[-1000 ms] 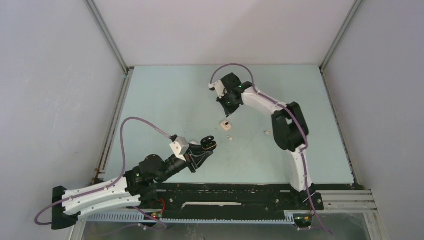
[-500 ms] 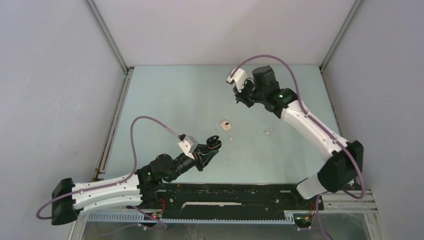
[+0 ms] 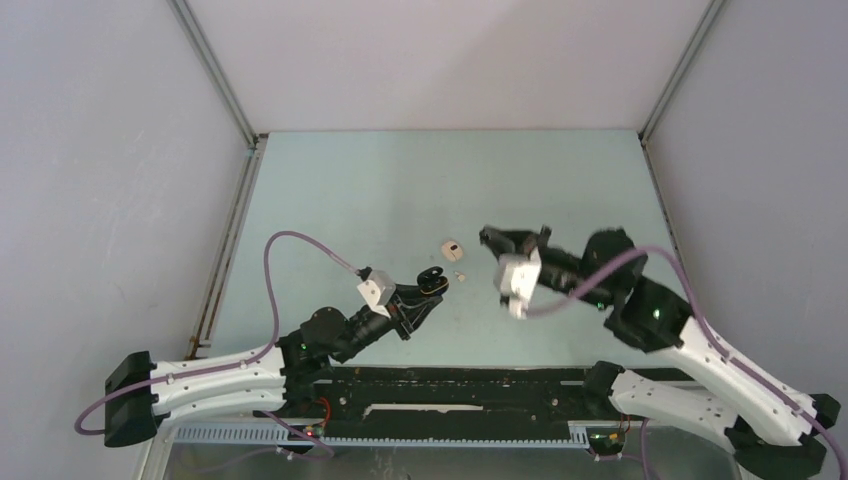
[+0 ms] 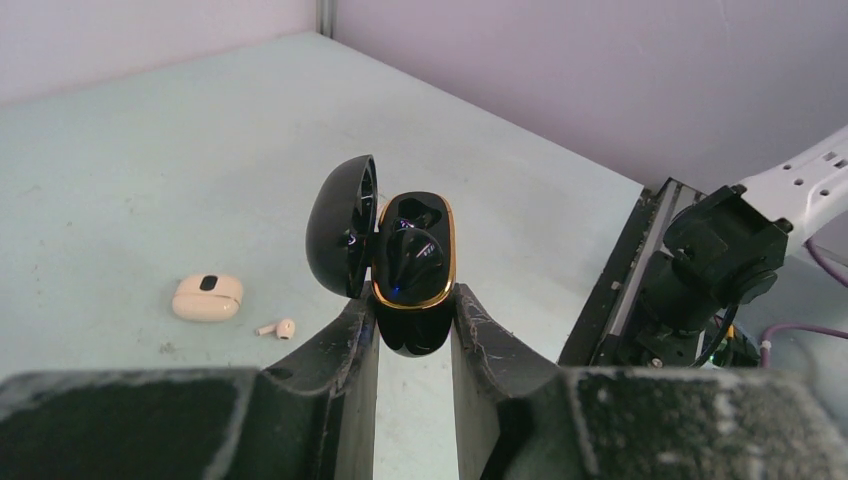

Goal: Insert the wireless bluetooth earbuds into the charging case
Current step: Pick up the earbud from the center of the board, then place the earbud in the charging case.

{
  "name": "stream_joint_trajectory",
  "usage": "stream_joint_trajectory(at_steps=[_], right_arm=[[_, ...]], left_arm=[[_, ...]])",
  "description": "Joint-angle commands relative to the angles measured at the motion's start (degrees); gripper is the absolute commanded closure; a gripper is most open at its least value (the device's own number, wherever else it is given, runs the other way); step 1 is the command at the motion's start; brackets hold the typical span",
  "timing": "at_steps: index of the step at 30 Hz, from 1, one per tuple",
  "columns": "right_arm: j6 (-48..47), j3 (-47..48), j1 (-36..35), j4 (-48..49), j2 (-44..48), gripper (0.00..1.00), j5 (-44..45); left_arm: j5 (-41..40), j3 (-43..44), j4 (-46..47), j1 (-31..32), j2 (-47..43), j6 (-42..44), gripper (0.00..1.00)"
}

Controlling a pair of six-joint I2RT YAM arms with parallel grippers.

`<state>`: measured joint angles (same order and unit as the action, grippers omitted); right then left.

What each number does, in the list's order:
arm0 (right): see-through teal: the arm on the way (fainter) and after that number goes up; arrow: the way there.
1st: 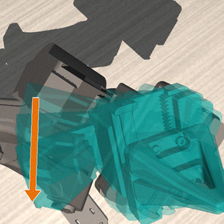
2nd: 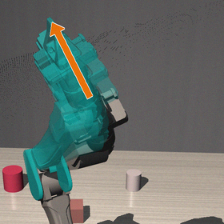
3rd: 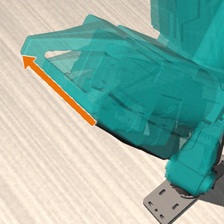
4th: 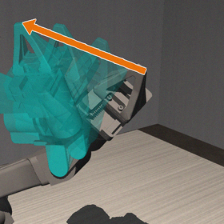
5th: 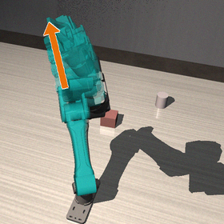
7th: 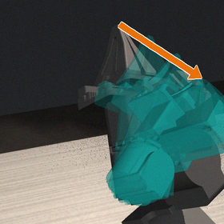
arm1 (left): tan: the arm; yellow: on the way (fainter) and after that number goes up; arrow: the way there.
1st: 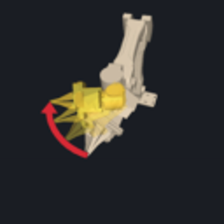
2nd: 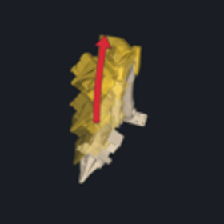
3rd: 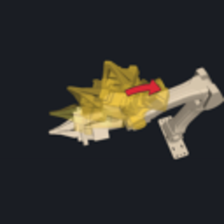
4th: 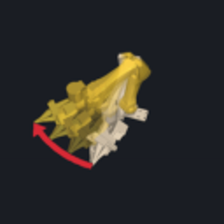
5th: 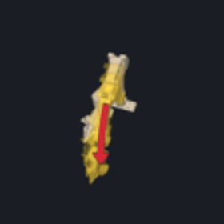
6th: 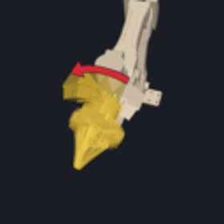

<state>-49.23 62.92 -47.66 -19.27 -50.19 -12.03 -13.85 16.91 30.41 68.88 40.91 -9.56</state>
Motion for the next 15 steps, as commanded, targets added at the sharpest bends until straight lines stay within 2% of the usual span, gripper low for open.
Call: stream_joint_trajectory(at_steps=[1, 3, 6, 15], right_arm=[[-20.4, -16.4, -11.3, 17.7, 8.5, 1.00, 7.2], [-25.3, -21.7, -15.6, 23.4, 10.9, 1.00, 8.6], [-26.7, -24.6, -19.1, 25.9, 11.3, 1.00, 9.3], [-24.5, -25.3, -20.5, 29.7, 7.6, 1.00, 8.4]], left_arm=[[2.6, 2.1, 4.4, 0.1, 0.2, 2.6, 0.97], [4.0, 2.5, 3.4, 0.1, 0.3, 3.2, 0.97], [6.0, 2.5, 2.6, 0.1, 0.4, 4.5, 0.97], [7.5, 2.1, 2.0, 0.1, -0.4, 7.2, 0.97]])
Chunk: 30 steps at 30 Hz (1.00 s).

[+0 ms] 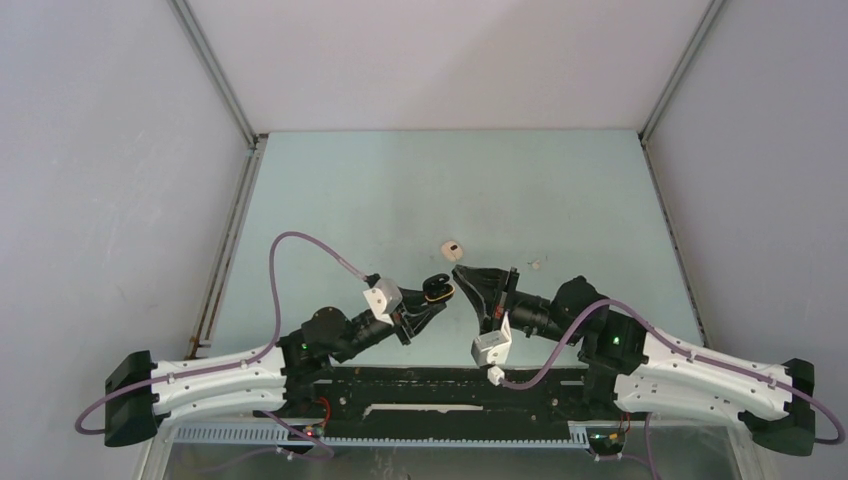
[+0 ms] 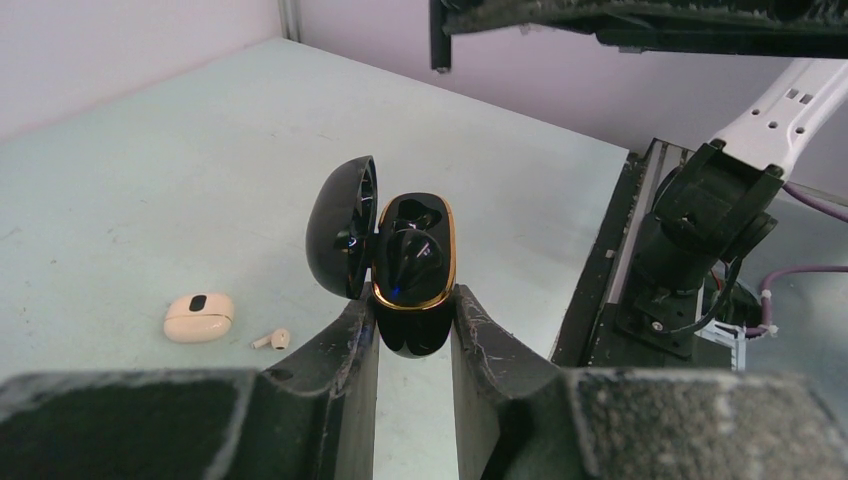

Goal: Insert the wireless bluetooth earbuds into the charging case
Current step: Place the earbud in the charging case.

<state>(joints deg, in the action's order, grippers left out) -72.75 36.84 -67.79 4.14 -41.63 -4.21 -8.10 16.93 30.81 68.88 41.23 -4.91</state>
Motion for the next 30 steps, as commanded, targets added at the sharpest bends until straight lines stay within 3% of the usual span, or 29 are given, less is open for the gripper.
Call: stream_joint_trajectory(at_steps=[1, 30], right_arm=[[-0.8, 0.8, -0.4, 6.4, -1.3, 1.00, 0.5], [-0.4, 0.1, -1.7, -1.0, -2.2, 1.00, -1.6]], left_arm=[[1.9, 2.1, 1.6, 0.1, -0.6, 2.5, 0.97], [2.7, 1.1, 2.7, 0.1, -3.3, 1.7, 0.97]])
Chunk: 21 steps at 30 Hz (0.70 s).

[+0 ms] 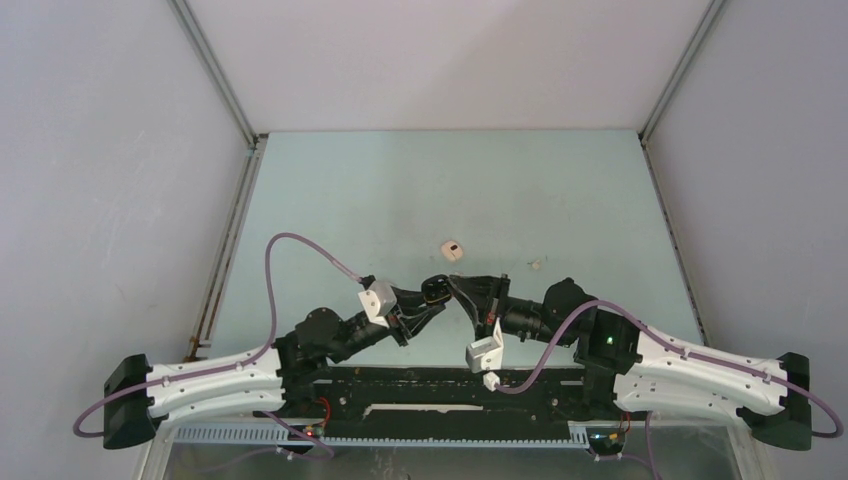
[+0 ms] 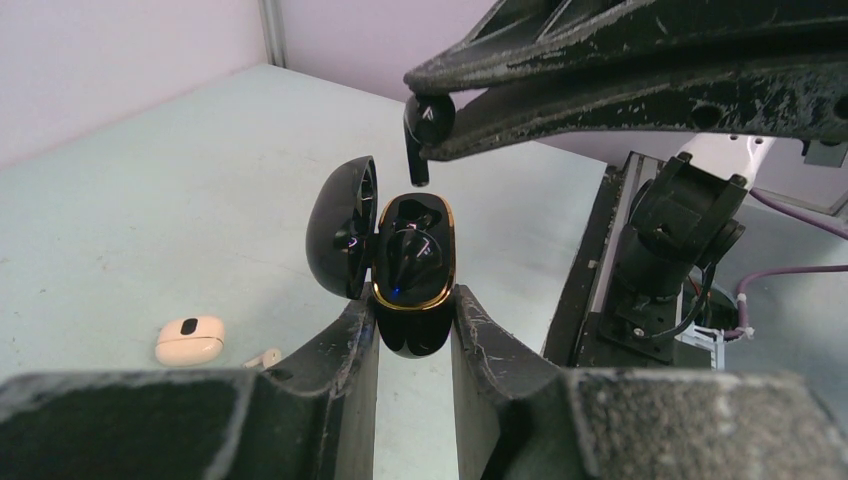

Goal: Insert the wireless bluetooth earbuds into the charging case
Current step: Place the earbud in the charging case.

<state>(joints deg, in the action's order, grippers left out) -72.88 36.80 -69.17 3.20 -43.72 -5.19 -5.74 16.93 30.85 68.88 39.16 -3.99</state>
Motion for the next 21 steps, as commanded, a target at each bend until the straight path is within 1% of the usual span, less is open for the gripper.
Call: stream_joint_trajectory(at_steps=[1, 21], right_arm=[[-0.1, 0.1, -0.4, -0.1, -0.2, 1.00, -0.6], [0.5, 0.1, -0.7, -0.3, -1.3, 1.00, -1.2]], left_arm=[[0.2, 1.1, 2.6, 0.1, -1.3, 0.7, 0.97], [1.4, 0.8, 3.5, 0.1, -0.5, 1.0, 0.97]])
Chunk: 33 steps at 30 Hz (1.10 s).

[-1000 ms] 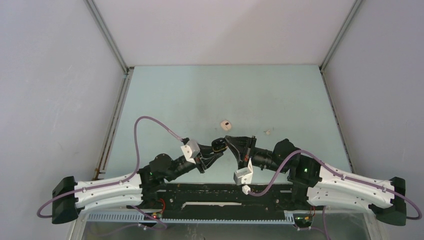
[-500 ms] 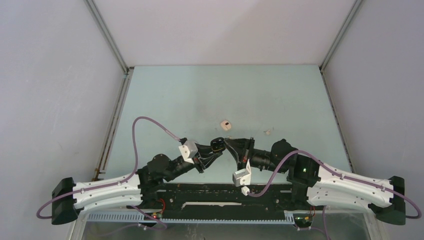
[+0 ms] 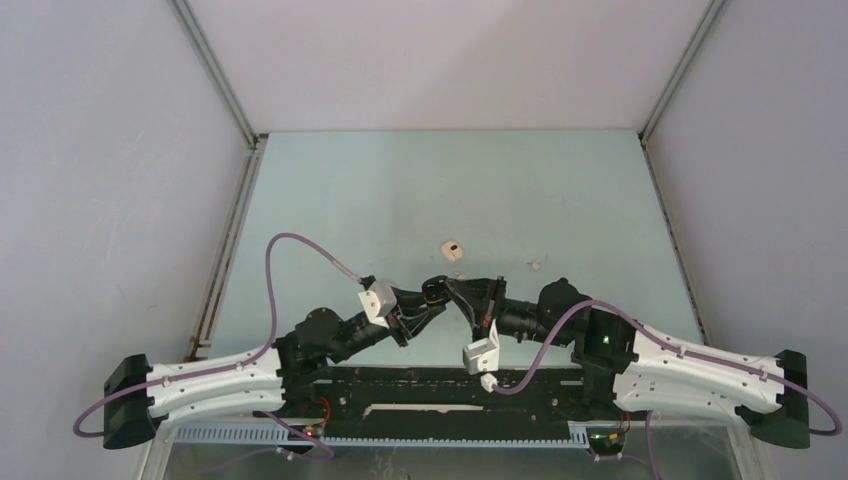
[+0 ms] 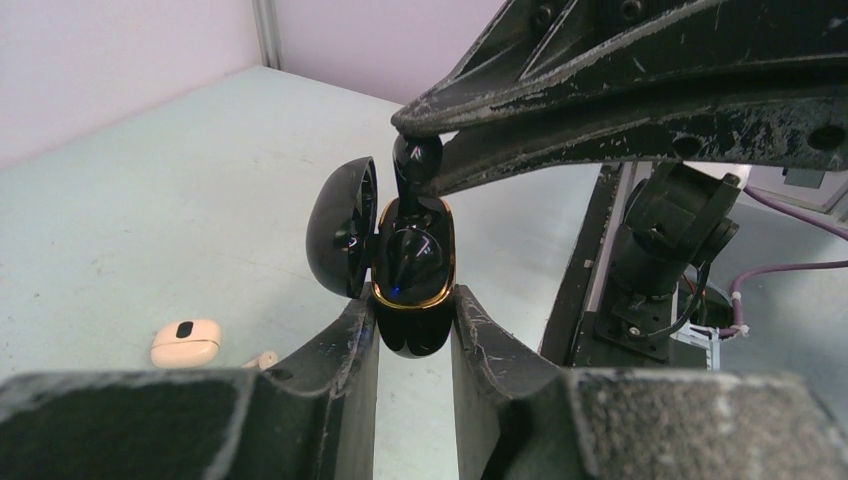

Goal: Insert the wireless bluetooth earbuds into the charging case
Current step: Place the earbud in the charging case.

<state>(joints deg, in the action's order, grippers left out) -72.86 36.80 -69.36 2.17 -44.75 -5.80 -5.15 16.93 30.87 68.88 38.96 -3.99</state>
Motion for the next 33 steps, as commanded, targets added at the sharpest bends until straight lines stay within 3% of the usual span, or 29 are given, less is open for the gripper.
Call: stream_joint_trajectory(at_steps=[1, 11, 21, 27, 33], right_arm=[[0.5, 0.1, -0.5, 0.8, -0.4, 1.00, -0.6], [-0.9, 0.1, -0.6, -1.3, -0.8, 1.00, 1.2], [1.4, 1.0, -0.8, -5.0, -0.8, 0.81, 0.3], [2.1, 1.5, -0.8, -6.7, -1.3, 0.78, 0.0], [6.2, 5.3, -0.8, -9.6, -2.3, 0.59, 0.3]], left_arm=[[0.8, 0.8, 3.5, 0.1, -0.3, 1.0, 0.97], [-0.3, 0.0, 4.5, 0.1, -0.8, 1.1, 0.97], [-0.2, -0.4, 5.6, 0.1, -0.1, 1.3, 0.97], [-0.6, -1.1, 6.0, 0.1, -0.6, 1.7, 0.97], [-0.6, -1.3, 6.1, 0.1, -0.6, 2.0, 0.97]])
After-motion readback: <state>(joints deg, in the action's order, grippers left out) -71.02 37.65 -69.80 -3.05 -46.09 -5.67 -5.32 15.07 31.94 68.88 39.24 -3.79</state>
